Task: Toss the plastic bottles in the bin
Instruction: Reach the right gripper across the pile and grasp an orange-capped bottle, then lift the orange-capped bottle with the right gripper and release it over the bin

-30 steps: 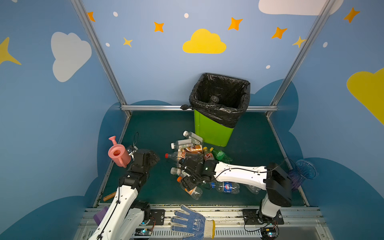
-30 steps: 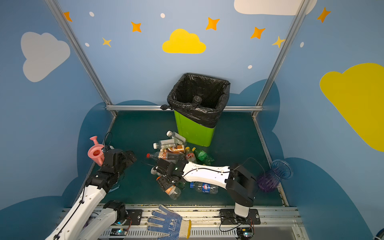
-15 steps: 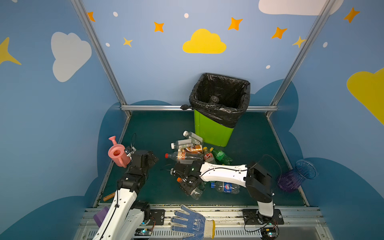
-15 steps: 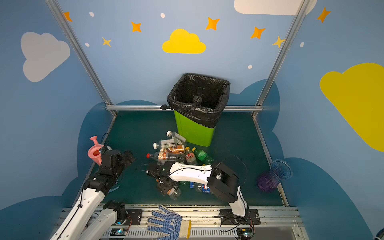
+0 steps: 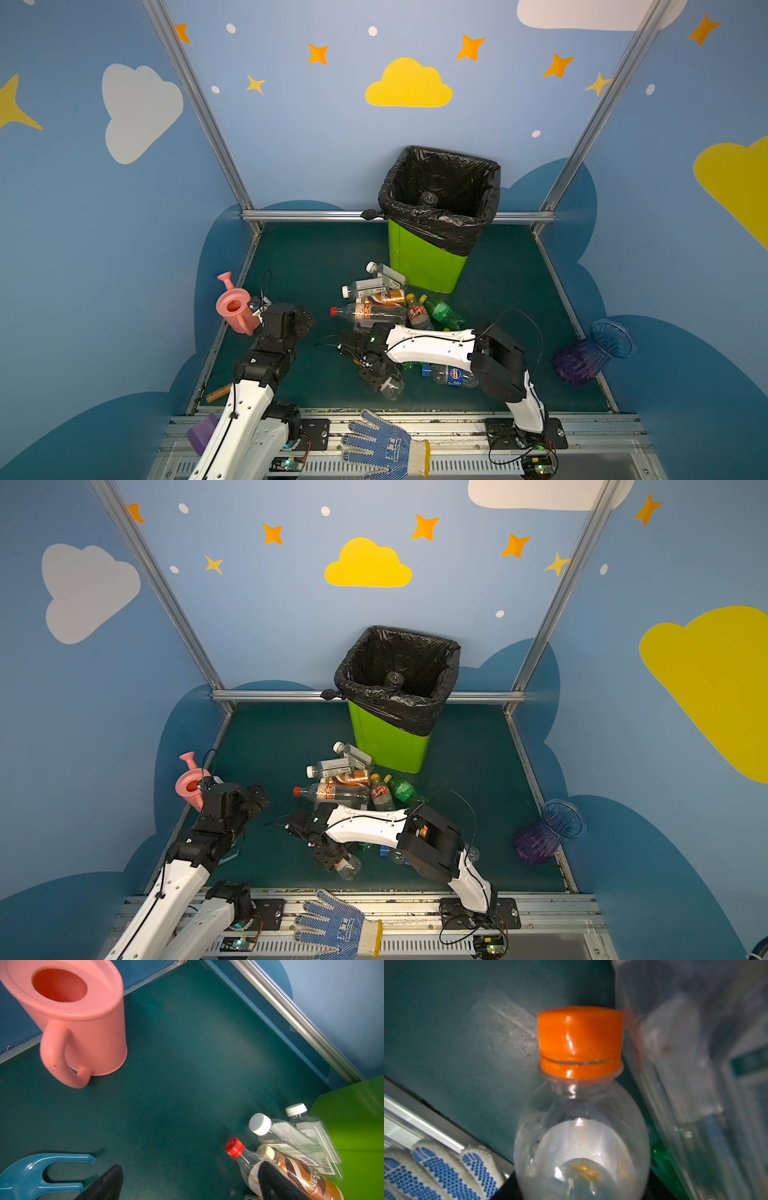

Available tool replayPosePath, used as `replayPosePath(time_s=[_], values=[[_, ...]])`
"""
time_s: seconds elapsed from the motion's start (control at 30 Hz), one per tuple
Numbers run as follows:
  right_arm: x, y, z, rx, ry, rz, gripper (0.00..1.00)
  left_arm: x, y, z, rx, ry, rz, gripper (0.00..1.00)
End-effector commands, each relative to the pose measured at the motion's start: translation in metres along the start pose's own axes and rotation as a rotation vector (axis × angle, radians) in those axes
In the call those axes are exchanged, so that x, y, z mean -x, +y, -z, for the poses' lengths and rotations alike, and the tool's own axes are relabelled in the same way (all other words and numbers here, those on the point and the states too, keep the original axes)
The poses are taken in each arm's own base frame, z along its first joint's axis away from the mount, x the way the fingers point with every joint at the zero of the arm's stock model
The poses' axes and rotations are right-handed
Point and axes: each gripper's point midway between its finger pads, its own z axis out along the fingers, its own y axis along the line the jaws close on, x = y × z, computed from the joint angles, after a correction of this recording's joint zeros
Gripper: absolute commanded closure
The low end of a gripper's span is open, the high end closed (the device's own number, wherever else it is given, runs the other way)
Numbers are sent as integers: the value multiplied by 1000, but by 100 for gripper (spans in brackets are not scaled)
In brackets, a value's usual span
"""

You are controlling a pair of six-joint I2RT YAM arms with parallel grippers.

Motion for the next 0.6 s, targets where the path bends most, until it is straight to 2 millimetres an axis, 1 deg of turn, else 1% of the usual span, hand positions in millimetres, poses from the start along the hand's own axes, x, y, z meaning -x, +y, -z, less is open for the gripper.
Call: replayPosePath(time_s=[0.0, 0.1, 0.2, 0.3, 0.33, 0.4, 0.43, 0.47, 0.5, 0.57], values=[[8, 2, 27, 9, -60, 17, 49, -3, 7, 0, 25, 4, -12, 0], [18, -3, 57, 0, -150, 26, 51, -3, 7, 0, 23, 5, -11, 0], [28, -14, 98, -11, -261, 24, 53, -3, 7, 0, 21, 5, -10, 0], [36, -33, 151, -15, -402, 11, 53, -3, 7, 0, 21, 3, -8, 0], [38, -43, 175, -28, -466, 7, 53, -2, 7, 0, 21, 2, -7, 0], [41, -70, 227, -107, -614, -15, 54, -4, 8, -1, 20, 3, -6, 0], [42, -89, 266, -187, -728, -13, 54, -3, 7, -1, 15, 2, -5, 0], [41, -102, 298, -253, -816, 5, 54, -4, 6, -2, 12, 4, -3, 0], [38, -115, 341, -327, -925, 15, 53, -5, 5, -3, 7, 5, 1, 0], [20, -136, 434, -450, -1147, 20, 55, -6, 3, -7, -5, 10, 6, 0]])
